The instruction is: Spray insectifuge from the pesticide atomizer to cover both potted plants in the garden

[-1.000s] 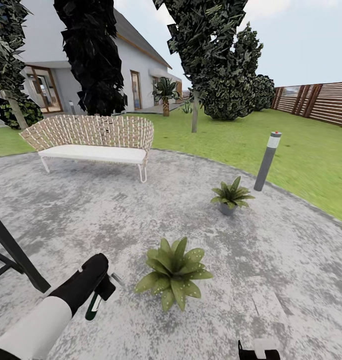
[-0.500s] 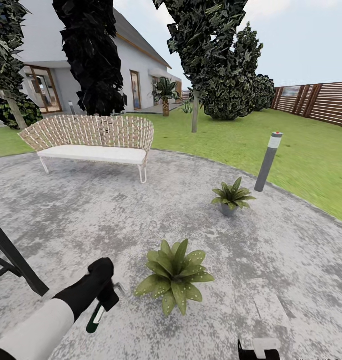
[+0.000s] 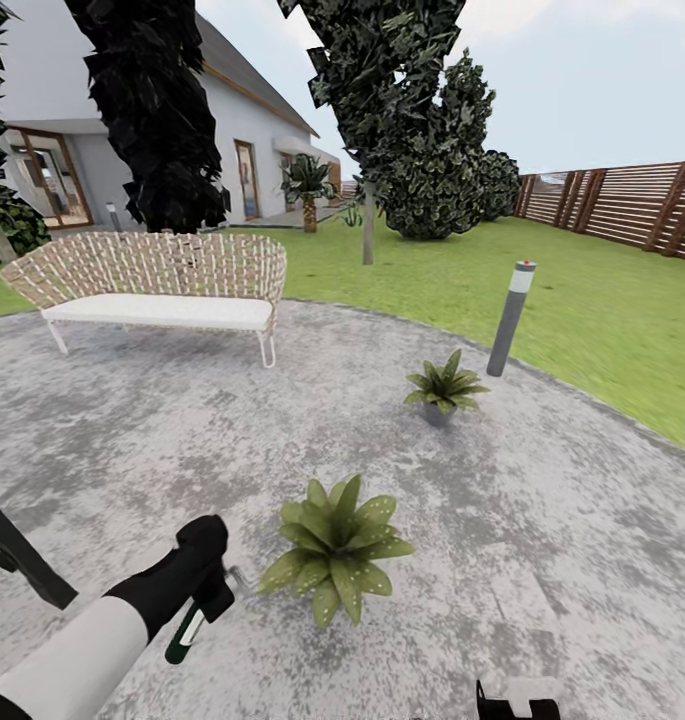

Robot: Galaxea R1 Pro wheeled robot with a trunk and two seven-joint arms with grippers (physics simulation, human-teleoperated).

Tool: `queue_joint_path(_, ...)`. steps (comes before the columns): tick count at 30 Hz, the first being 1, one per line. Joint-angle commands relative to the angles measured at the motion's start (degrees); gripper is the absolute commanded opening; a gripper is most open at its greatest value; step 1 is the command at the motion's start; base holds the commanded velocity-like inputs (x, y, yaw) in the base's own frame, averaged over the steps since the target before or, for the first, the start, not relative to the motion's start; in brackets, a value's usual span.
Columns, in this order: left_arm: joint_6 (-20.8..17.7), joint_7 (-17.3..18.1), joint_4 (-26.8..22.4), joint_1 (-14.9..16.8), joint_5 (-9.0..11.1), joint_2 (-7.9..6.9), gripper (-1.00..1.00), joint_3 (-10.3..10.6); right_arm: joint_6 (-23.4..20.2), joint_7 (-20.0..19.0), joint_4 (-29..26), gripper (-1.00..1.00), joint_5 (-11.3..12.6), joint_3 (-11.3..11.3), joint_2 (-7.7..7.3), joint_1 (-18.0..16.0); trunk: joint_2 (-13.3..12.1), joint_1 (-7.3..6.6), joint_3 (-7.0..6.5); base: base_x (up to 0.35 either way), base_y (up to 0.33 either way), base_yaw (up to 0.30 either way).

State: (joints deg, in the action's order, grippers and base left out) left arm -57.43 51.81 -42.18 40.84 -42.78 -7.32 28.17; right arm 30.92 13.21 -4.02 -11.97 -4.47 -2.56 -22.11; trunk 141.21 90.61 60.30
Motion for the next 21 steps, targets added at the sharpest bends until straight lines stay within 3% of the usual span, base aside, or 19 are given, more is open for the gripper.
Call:
queue_joint_path(1, -0.05, 0.57, -0.09, 0.03, -0.69, 0.02, -1.0, 0.17, 0.19, 0.21, 0.07, 1.0, -0.6, -0.45, 0.01, -0.04, 0.02, -0.03, 0.05, -0.074, 0.295, 0.0)
queue_joint_path(7, -0.05, 0.57, -0.09, 0.03, -0.81, 0.36, -1.0, 0.27, 0.19, 0.24, 0.07, 1.0, -0.6, -0.45, 0.02, -0.04, 0.02, -0.03, 0.05, -0.015, 0.32, 0.0)
queue_joint_path(14, -0.05, 0.57, -0.09, 0.04, -0.82, 0.23, -1.0, 0.27, 0.16, 0.16, 0.07, 1.0, -0.6, -0.45, 0.01, -0.04, 0.02, -0.03, 0.05, -0.158, 0.286, -0.002)
queue_joint_path(21, -0.13, 0.57, -0.09, 0.54, -0.76, 0.45, -1.0, 0.05, 0.19, 0.18, 0.07, 1.0, -0.6, -0.45, 0.01, -0.04, 0.02, -0.03, -0.14, -0.088, 0.085, -0.203)
